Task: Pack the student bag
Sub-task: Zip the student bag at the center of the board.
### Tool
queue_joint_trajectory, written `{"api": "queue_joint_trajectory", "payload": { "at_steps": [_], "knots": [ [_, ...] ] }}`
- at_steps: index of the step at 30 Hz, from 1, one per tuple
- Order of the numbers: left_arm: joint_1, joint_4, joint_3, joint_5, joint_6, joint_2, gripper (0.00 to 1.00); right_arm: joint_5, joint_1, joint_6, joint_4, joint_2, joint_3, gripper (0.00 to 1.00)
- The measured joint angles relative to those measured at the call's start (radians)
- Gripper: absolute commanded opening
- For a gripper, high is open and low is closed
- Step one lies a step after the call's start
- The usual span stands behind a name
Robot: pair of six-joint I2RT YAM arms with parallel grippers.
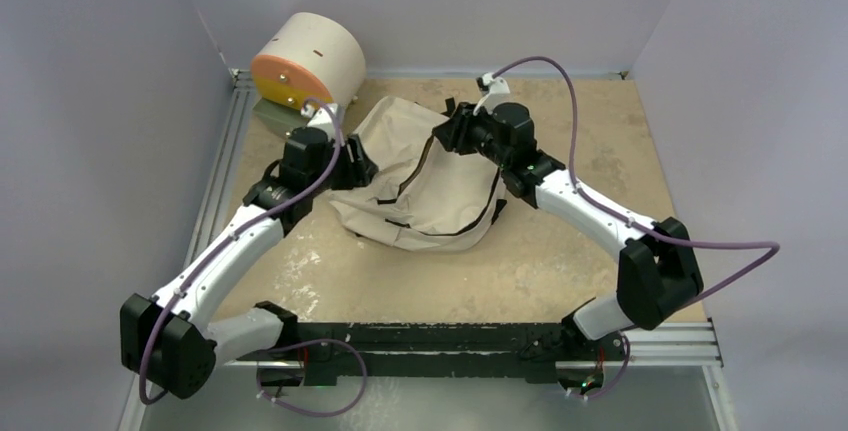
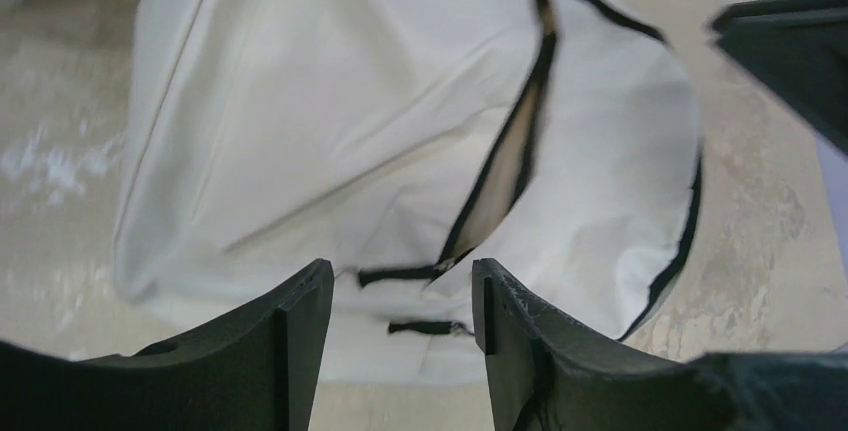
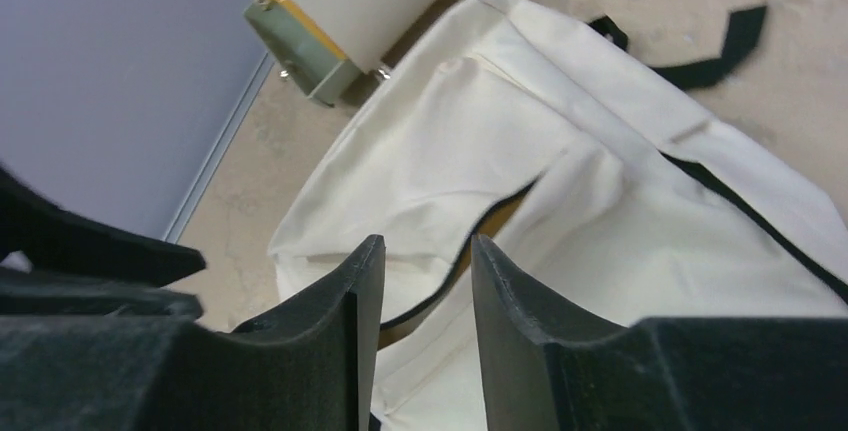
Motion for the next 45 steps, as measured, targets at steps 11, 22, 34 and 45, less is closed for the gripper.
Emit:
{"api": "queue_joint_trajectory", "payload": {
  "at_steps": [11, 22, 34, 45],
  "knots": [
    [0.151, -0.153, -0.265, -0.004, -0.371, -0.080, 0.54, -0.146, 0.278, -0.584, 0.043, 0.089, 0.074, 0.39],
    [0.277, -0.185, -0.331, 0.024, -0.430, -0.214, 0.54, -0.241, 0.328, -1.228, -0.246, 0.208, 0.193, 0.38],
    [0.280, -0.191, -0.379, 0.047, -0.430, -0.254, 0.54, -0.251, 0.343, -1.502, -0.550, 0.425, 0.401, 0.40],
    [0.283, -0.188, -0.396, 0.067, -0.430, -0.265, 0.54, -0.199, 0.348, -1.543, -0.640, 0.517, 0.488, 0.34]
  ]
}}
